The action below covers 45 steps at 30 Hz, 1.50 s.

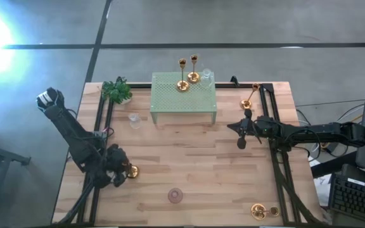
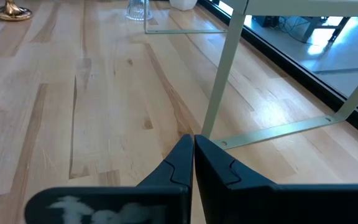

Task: Pick & Place candle stick holders
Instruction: Put the gold candle holder on the shelf

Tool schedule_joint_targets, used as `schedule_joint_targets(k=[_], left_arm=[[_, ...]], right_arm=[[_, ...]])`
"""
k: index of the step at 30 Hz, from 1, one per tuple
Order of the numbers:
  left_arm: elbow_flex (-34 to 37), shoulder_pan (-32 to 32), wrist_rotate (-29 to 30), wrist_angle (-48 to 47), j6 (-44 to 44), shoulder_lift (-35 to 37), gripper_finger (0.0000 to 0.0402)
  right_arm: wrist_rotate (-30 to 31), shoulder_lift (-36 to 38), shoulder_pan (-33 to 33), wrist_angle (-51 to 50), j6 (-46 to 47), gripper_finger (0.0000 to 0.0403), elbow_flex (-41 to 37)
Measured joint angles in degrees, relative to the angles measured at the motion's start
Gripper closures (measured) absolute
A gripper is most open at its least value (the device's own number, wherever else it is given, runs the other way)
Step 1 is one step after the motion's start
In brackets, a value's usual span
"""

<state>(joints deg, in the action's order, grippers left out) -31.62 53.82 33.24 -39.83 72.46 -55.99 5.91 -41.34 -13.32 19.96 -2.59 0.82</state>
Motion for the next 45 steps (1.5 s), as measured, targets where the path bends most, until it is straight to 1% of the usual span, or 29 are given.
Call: schedule_joint_targets(k=[1,2,10,14,17,21,23,26,36,39,42,45], left_arm=[[0.02,-0.01,0.94,-0.15,-0.29,0.00,0.0374],[0.04,-0.02,1.73,0.09,-0.29,0.01,0.0381],[-0.08,-0.07,7.15,1.55,0.05,0.04,0.0381],[-1.78,-0.70,10.71,1.81,0.10,0.09,0.0381],[-3.96,-2.24,12.59,0.92,-1.26,0.18,0.0381],[-8.08,-6.94,13.17,-1.27,-6.94,0.22,0.0381],[-10.33,-10.40,13.06,-1.66,-10.97,0.22,0.0381],[-13.89,-17.11,11.32,-1.84,-18.55,0.22,0.0381],[-24.79,-45.49,2.99,-2.20,-42.74,-0.16,0.0381],[-26.87,-54.04,-1.07,-0.36,-49.34,-0.88,0.0381],[-28.79,-61.97,-7.60,2.65,-54.79,-2.16,0.0381],[-31.68,-69.22,-13.76,3.34,-58.78,-4.64,0.0381]], right_arm=[[0.00,0.02,0.01,0.00,0.00,0.0394,0.00],[0.00,0.02,0.02,-0.01,0.00,0.0394,0.00],[0.00,0.00,0.02,-0.02,0.00,0.0394,0.00],[0.00,0.00,0.02,-0.01,0.00,0.0394,0.00],[0.00,0.00,0.02,-0.01,0.00,0.0394,0.00],[0.00,0.01,0.00,-0.02,0.00,0.0394,0.00],[0.00,0.01,0.00,-0.01,0.00,0.0394,0.00],[0.00,0.00,0.02,0.00,0.00,0.0394,0.00],[0.00,0.00,0.02,0.00,0.00,0.0394,0.00],[0.00,0.02,0.01,0.00,0.00,0.0394,0.00],[0.00,0.02,0.00,-0.02,0.00,0.0394,0.00],[0.00,0.02,0.00,-0.02,0.00,0.0394,0.00]])
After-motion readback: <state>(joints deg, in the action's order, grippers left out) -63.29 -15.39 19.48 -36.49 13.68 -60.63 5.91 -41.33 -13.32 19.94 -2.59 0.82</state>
